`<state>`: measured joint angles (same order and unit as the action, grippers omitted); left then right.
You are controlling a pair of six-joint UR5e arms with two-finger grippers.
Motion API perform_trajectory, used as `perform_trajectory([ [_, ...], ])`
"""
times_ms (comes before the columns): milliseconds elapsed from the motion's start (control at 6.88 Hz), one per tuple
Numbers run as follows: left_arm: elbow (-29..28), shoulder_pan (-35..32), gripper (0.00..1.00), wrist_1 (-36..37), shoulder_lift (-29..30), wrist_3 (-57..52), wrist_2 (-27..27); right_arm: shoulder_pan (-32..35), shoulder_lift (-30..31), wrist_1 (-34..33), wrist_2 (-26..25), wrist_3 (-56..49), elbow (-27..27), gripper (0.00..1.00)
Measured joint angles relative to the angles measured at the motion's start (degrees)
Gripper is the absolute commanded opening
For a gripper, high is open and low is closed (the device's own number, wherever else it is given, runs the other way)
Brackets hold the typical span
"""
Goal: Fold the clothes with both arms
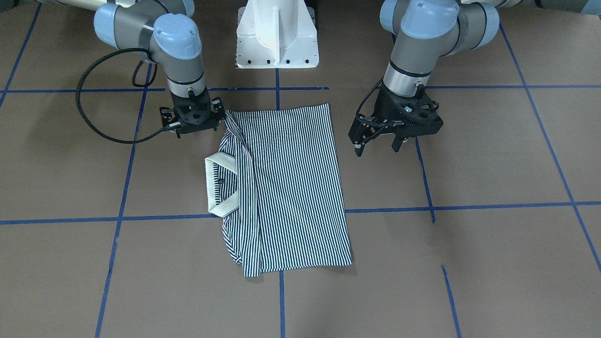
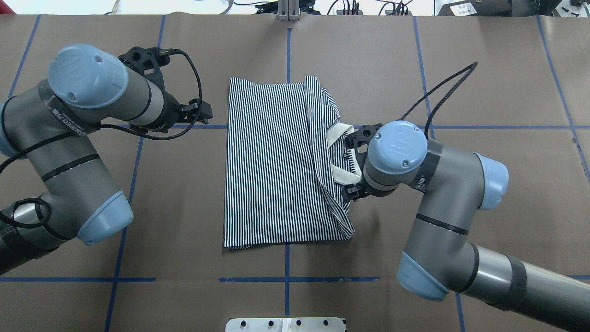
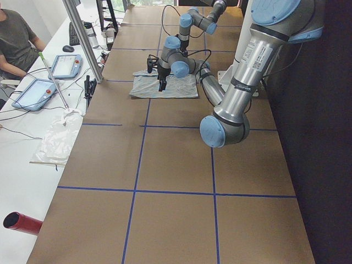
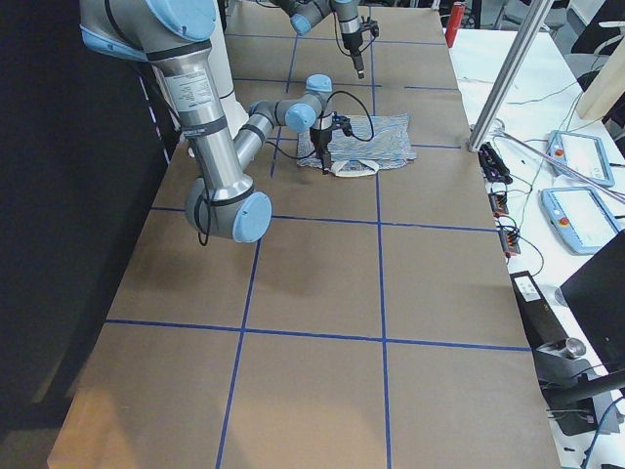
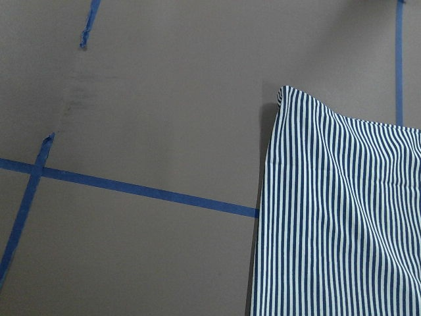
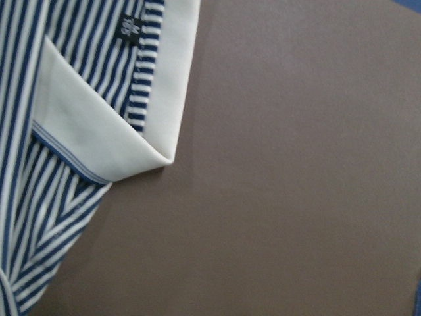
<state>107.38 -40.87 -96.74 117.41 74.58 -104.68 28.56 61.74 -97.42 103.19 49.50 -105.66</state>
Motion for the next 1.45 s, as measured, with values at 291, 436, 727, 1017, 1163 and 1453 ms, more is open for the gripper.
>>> perform_trajectory([
  [291, -0.34, 0.00, 1.00, -0.19, -0.06, -0.23, 0.06, -0.15, -5.00, 2.21, -0.27, -0.20, 4.13, 1.00],
  [436, -0.38, 0.00, 1.00, -0.22, -0.07, -0.24, 0.08, -0.37, -6.53, 3.54, -0.26, -0.22, 6.76, 1.00],
  [727, -0.41, -0.05, 1.00, -0.21, -0.13, -0.23, 0.09, -1.48, -6.70, 4.09, 0.00, -0.23, 8.50, 1.00],
  [1017, -0.33, -0.08, 1.00, -0.20, -0.14, -0.23, 0.03, -3.07, -5.79, 2.59, 0.04, -0.14, 8.49, 1.00],
  [1163, -0.25, -0.09, 1.00, -0.20, -0.13, -0.23, 0.01, -3.43, -5.52, 1.59, 0.17, -0.17, 8.42, 1.00],
  [1453, -0.17, -0.09, 1.00, -0.22, -0.15, -0.21, 0.00, -3.75, -4.72, 0.82, 0.24, -0.19, 8.37, 1.00],
])
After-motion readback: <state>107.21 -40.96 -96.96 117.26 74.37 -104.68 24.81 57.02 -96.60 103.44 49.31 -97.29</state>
